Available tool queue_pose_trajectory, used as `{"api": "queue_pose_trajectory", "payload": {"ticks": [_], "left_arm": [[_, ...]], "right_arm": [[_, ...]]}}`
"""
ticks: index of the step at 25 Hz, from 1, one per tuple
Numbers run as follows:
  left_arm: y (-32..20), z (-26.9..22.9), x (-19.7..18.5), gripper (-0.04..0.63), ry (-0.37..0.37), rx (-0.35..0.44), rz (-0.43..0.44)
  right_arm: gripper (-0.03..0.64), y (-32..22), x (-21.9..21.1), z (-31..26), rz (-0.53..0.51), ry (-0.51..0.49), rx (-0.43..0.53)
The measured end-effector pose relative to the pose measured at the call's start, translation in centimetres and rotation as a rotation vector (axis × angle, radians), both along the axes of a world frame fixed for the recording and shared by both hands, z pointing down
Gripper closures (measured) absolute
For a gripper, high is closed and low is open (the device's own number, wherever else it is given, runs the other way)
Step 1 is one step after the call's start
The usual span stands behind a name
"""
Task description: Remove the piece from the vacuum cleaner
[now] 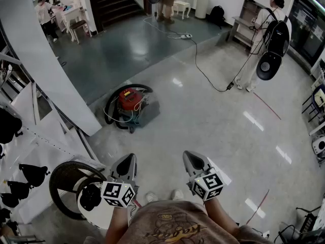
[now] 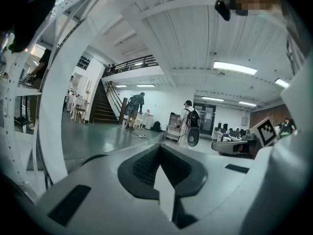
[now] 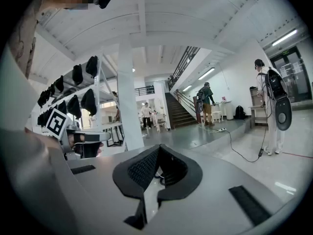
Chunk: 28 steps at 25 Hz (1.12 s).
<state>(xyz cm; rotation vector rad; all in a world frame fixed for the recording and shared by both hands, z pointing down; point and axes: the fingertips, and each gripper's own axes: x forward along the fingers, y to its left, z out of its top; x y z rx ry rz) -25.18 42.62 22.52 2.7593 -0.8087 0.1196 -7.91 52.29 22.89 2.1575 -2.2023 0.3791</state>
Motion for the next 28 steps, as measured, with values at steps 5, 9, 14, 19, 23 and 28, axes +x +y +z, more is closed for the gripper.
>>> {"api": "queue_pose_trajectory", "payload": {"ticks": [5,9,14,19,23,28], "left_arm": [[-0.4,0.0,0.0,0.594,-0.004,0.008,0.027],[-0.7,-0.3,-0.3,0.594,-0.004,0.006,0.049],[-0.9,0.2,-0.9,0.594,-0.004,-0.007,0.085],[-2.3,1.3,-1.1,0.594,-0.005,-0.015,0.101],[-3.8,1.8,-0.5,0.594,0.010,-0.036,0.113],[-7.8,1.9,0.9,0.594,0.015,-0.033,0.090]], "right_arm": [[0.617,-0.3,-0.5,0.5,0.011,-0.016,0.003],[0.617,-0.2,-1.0,0.8,0.027,-0.023,-0.006],[0.617,0.4,-1.3,2.1,0.064,-0.030,-0.015],[0.617,-0.3,-1.2,2.8,0.099,-0.039,-0.008],[0.618,-2.2,-0.9,3.0,0.110,-0.046,0.002],[0.617,-6.7,0.4,3.3,0.088,-0.051,0.011]]}}
